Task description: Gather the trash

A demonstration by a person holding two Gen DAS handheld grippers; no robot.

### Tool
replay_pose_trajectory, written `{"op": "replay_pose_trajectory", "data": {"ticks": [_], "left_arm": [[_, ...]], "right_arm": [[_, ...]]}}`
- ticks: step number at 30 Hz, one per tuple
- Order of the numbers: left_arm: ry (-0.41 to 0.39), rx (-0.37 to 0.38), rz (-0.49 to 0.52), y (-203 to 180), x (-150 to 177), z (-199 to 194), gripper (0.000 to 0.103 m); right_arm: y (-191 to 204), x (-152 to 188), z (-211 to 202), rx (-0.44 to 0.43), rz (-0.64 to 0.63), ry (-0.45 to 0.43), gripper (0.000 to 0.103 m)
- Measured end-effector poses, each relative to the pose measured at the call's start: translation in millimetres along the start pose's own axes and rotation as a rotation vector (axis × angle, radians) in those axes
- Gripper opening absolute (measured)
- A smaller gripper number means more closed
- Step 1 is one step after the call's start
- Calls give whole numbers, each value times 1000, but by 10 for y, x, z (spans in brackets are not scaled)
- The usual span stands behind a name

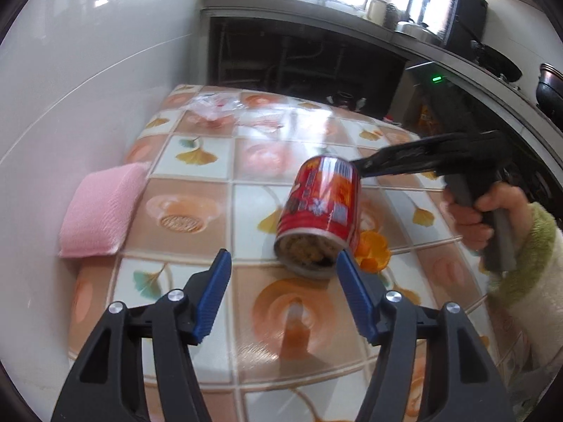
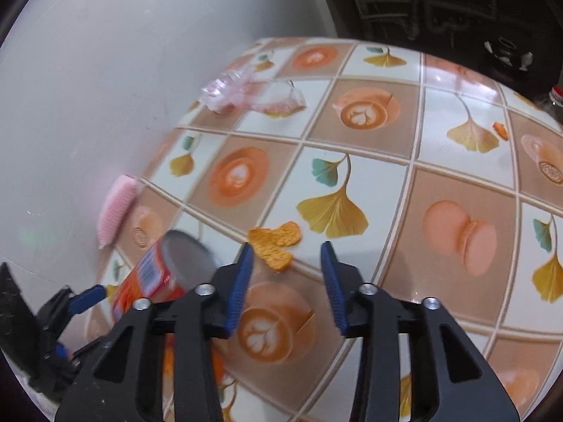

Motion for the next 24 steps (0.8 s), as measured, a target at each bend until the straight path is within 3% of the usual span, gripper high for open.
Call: {"op": "replay_pose_trajectory", "data": {"ticks": [6, 13, 15, 18, 24], "left_arm": [[31, 46, 23, -204, -165, 174, 67], [39, -24, 39, -235, -315, 376, 68], [45, -49, 50, -227, -339, 426, 68], [58, -39, 63, -220, -357, 472, 69], [127, -28, 82, -225, -360, 631, 69]], "right_arm": [[13, 47, 12, 29, -22, 5, 29], [92, -18, 125, 54, -85, 24, 20], [137, -18, 147, 76, -118, 35, 7], [140, 10, 129, 93, -126, 28, 1], [33, 129, -36, 73, -65, 1, 0]]}}
Point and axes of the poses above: each gripper's, at about its wrist camera, not at the fingertips, and z roughly the way its jaws point, y to its left, x to its underside, the point moved 2 cm from there along z, roughly the way its jaws point, and after that the axes turned 12 degrees about -z, right-handed, at the moved point
